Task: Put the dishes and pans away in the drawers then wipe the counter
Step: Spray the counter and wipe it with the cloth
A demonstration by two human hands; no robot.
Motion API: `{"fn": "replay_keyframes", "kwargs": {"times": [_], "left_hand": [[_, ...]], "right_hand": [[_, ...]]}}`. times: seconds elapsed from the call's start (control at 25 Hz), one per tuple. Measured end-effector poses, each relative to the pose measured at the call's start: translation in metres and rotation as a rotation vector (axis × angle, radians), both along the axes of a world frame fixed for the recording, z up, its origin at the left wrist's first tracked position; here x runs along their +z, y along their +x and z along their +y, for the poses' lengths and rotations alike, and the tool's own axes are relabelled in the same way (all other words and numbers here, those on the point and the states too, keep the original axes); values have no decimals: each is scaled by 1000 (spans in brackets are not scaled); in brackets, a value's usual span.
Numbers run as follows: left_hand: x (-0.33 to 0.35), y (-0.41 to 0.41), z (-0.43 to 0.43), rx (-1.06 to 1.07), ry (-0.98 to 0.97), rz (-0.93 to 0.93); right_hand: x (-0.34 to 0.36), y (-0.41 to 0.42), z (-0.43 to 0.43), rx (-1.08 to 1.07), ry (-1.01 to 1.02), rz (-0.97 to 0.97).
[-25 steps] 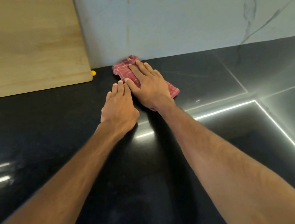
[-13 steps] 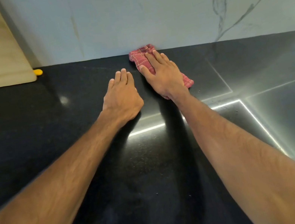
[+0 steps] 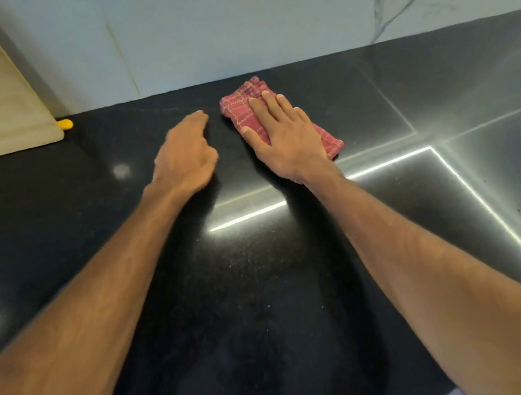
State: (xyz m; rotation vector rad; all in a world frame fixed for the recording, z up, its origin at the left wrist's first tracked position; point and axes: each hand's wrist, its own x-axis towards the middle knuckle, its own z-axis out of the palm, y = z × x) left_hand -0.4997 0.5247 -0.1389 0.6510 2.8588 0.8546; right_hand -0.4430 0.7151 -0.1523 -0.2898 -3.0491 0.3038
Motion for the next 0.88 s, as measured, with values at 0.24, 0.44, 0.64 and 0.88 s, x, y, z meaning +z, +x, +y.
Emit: {"fn": "replay_keyframes", "kwargs": {"times": [0.24,0.44,0.64,0.88], "left_hand": [[7,41,-37,166,242,-55],[6,79,-49,6,153,-66],[0,132,-30,-218,112,-64],[13,173,-6,-109,276,-90]], "right_hand": [[1,95,-106,180,-30,5],[-3,154,-84,167,-58,20],[5,187,3,-188,-20,-17],[5,287,-97,-100,-63,-43]]}}
